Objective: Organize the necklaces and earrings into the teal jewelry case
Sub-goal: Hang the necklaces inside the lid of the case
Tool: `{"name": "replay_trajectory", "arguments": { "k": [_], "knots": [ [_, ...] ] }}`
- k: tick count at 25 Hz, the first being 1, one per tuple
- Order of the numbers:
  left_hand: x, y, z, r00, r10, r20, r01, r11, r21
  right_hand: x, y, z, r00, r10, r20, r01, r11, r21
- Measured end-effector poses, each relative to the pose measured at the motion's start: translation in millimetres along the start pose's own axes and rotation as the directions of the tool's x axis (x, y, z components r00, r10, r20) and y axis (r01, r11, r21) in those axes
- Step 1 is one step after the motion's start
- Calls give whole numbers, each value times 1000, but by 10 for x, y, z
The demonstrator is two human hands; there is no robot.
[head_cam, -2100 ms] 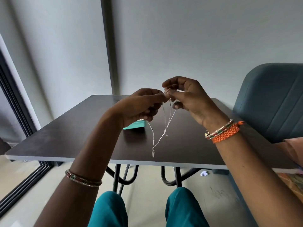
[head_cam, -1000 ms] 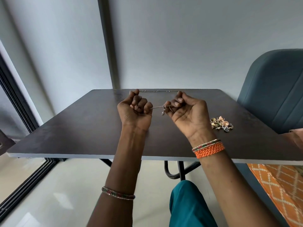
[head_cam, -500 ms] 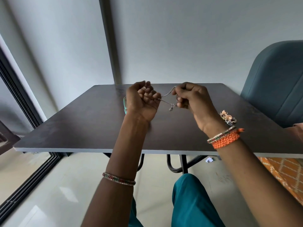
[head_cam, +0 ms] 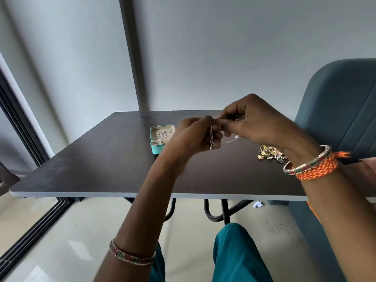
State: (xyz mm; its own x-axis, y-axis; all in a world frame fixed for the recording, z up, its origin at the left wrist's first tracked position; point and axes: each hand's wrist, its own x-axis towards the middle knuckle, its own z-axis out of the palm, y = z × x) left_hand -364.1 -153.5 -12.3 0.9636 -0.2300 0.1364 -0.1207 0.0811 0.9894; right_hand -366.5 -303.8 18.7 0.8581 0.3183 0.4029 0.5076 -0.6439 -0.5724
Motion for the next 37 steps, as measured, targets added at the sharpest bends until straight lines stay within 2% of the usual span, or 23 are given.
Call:
{"name": "replay_trajectory", "arguments": {
  "k": [2, 5, 7, 10, 15, 19, 21, 23, 26, 30, 33, 35, 37],
  "knots": [
    [-18, -13, 7, 999, 18, 46, -17, 1000, -18, -32, 39, -11, 999, -14, -33, 15, 1000, 23],
    [-49, -64, 1, 986, 20, 166, 23, 967, -252, -81, 81, 25, 988, -20, -150, 42, 989, 141],
    [-51, -127, 14, 981, 53, 189, 3, 959, -285, -78, 102, 71, 972, -19, -234, 64, 980, 188],
    [-60, -163, 19, 984, 98, 150, -54, 961, -271, -66, 112, 169, 966, 0, -260, 76, 957, 282],
    [-71, -180, -48, 978, 195, 76, -143, 887, -438, -50, 111, 283, 979, 59, -195, 37, 890, 454],
    [-95, -204, -46, 974, 222, 53, -159, 827, -540, -5, 83, 309, 976, 65, -206, 38, 886, 461],
    [-108, -220, -36, 980, 198, 21, -163, 861, -482, 5, 90, 340, 976, 75, -203, 25, 893, 449],
    [-115, -235, -41, 988, 153, 18, -131, 895, -426, 3, 122, 368, 979, 103, -174, -13, 891, 453],
    [-122, -230, -109, 989, 70, 130, -8, 905, -426, -23, 191, 376, 983, 165, -80, -109, 875, 471],
    [-62, -268, -237, 958, 19, 286, 93, 923, -373, -20, 218, 317, 994, 93, 63, -110, 910, 401],
    [-43, -241, -300, 937, 15, 349, 132, 910, -394, 36, 245, 277, 972, 81, 223, -180, 864, 470],
    [-25, -250, -311, 948, -26, 317, 165, 892, -421, 64, 264, 248, 952, 73, 299, -228, 818, 528],
    [17, -301, -321, 970, -88, 228, 174, 904, -391, 108, 273, 251, 952, 90, 291, -227, 846, 482]
  ]
}}
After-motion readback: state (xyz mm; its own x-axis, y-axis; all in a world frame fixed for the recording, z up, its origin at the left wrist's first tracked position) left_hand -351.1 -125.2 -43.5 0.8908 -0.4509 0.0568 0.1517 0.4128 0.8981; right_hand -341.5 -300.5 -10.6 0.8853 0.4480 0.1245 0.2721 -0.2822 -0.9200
